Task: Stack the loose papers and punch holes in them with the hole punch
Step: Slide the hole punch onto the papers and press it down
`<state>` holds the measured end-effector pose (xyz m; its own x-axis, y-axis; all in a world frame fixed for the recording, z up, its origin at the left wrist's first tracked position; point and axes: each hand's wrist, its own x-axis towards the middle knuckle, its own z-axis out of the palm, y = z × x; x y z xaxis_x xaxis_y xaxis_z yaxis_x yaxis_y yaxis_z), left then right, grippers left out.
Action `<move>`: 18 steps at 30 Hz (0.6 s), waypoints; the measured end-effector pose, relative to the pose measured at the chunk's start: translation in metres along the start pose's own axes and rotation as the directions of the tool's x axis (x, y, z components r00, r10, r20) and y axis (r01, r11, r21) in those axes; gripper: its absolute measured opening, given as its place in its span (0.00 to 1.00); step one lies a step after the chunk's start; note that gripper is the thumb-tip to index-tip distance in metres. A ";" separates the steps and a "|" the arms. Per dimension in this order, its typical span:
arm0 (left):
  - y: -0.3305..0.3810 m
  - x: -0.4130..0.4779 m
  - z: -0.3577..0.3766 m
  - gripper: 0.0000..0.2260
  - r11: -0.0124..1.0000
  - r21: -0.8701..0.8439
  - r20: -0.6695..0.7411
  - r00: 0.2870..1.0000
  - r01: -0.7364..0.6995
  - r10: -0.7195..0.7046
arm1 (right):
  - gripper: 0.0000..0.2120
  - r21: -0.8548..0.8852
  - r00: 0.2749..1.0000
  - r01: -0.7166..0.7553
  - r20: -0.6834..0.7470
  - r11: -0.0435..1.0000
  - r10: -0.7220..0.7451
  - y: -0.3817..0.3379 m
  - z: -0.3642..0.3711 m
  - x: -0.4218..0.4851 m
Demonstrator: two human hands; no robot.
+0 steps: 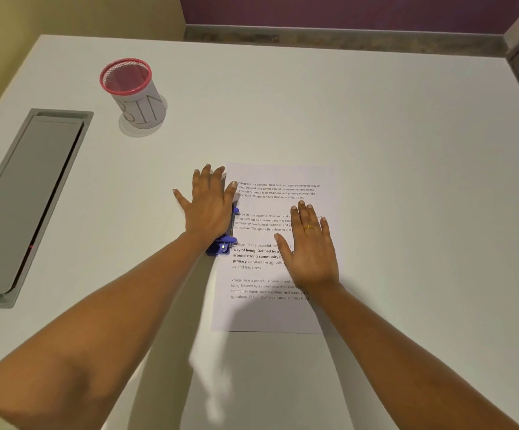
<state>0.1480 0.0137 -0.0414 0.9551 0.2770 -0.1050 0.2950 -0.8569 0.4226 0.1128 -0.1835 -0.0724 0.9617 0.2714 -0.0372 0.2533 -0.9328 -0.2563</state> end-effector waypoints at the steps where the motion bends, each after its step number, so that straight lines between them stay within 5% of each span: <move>1: 0.001 0.000 -0.001 0.21 1.000 0.020 0.005 1.000 -0.003 0.003 | 0.30 0.002 1.000 0.000 0.006 1.000 0.000 0.000 0.000 0.000; 6: 0.005 -0.002 -0.006 0.21 0.998 -0.022 0.019 0.998 0.056 -0.056 | 0.30 0.011 1.000 0.003 0.022 1.000 -0.004 0.000 -0.001 0.000; 14: -0.007 -0.028 -0.025 0.12 0.888 -0.429 -0.067 0.975 0.164 -0.212 | 0.30 0.044 1.000 0.004 0.018 0.999 -0.005 0.000 -0.002 -0.001; 18: -0.009 -0.038 -0.034 0.13 0.866 -0.458 -0.036 0.969 0.200 -0.243 | 0.28 0.210 0.999 -0.032 0.050 0.977 0.022 -0.001 -0.011 0.004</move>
<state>0.1080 0.0256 -0.0101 0.8531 0.4925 -0.1723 0.4346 -0.4879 0.7571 0.1171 -0.1839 -0.0616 0.9606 0.2627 -0.0908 0.1952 -0.8702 -0.4524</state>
